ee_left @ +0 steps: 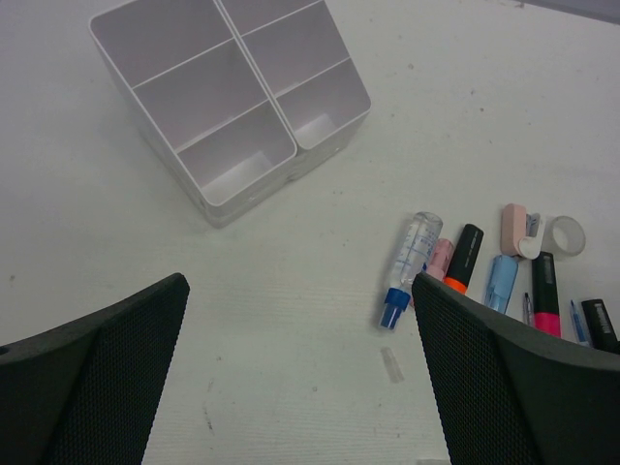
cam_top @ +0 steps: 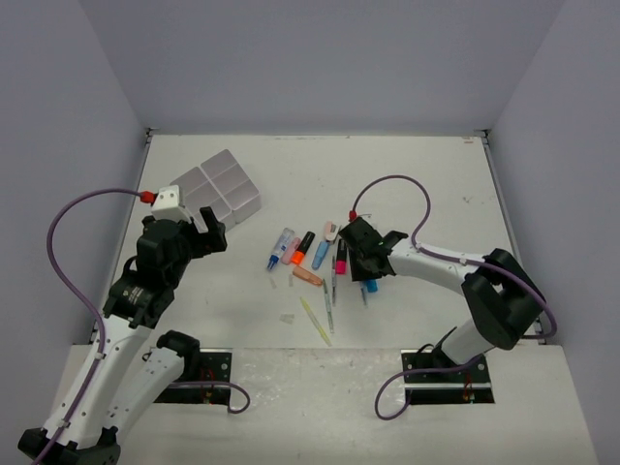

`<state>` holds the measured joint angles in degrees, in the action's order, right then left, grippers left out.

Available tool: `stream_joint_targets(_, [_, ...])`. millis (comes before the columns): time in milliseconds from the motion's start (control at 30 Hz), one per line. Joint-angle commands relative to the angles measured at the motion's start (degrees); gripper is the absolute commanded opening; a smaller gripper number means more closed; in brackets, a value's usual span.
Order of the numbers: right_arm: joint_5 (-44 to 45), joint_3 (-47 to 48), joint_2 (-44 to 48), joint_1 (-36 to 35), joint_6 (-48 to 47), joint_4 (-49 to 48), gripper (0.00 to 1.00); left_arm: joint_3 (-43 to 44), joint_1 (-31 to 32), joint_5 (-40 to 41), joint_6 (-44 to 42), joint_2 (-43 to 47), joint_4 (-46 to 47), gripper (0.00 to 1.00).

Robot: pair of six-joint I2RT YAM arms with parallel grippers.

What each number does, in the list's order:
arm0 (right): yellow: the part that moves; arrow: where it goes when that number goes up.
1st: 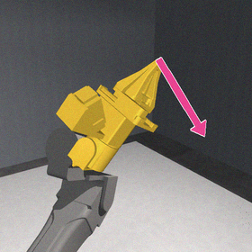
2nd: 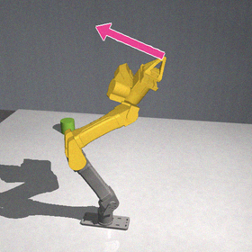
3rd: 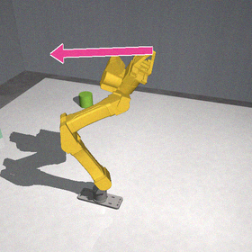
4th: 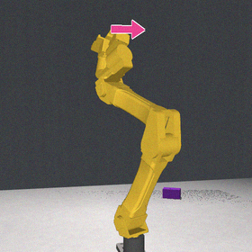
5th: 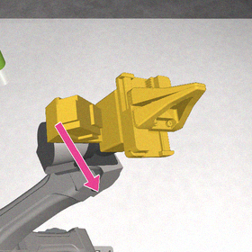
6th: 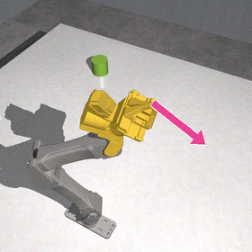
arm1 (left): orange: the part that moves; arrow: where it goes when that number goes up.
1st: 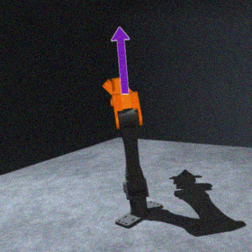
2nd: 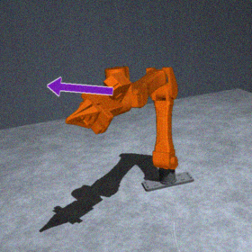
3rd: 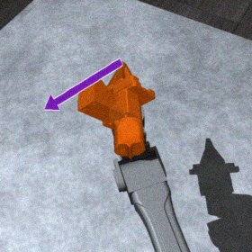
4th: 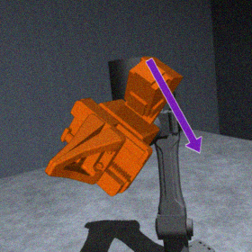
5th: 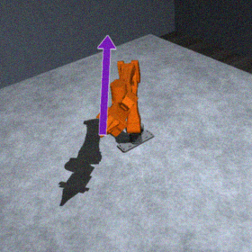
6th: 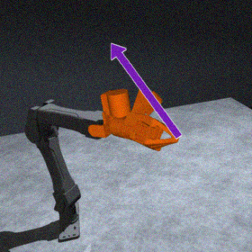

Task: Sort the stationery into containers
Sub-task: Pick up the pen from the center of the board.

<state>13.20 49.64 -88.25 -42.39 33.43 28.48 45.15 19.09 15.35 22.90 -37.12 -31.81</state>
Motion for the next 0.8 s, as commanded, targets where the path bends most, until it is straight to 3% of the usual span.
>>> stream_joint_targets(0, [2.61,2.84,-1.25,-0.32,0.15,-2.12,0.30,-0.15,-0.46,-0.67,-1.45,0.13,2.11,1.00])
stream_joint_targets(433, [2.18,2.81,-5.88,-0.67,1.99,-2.47,0.22,0.13,-0.46,1.34,-1.24,0.09,1.46,1.00])
stream_joint_targets(533, [2.20,2.39,-5.49,-0.86,2.53,-2.16,0.15,0.75,-0.46,3.43,-0.12,-0.69,0.32,1.00])
stream_joint_targets(600, [2.87,2.32,-4.53,-1.08,3.05,-1.05,0.02,1.12,-0.46,5.21,2.47,-1.36,-0.50,1.00])
stream_joint_targets(767, [3.91,2.48,4.85,-1.38,3.12,2.30,0.00,2.29,-0.51,1.88,10.24,-4.61,-4.61,1.00])
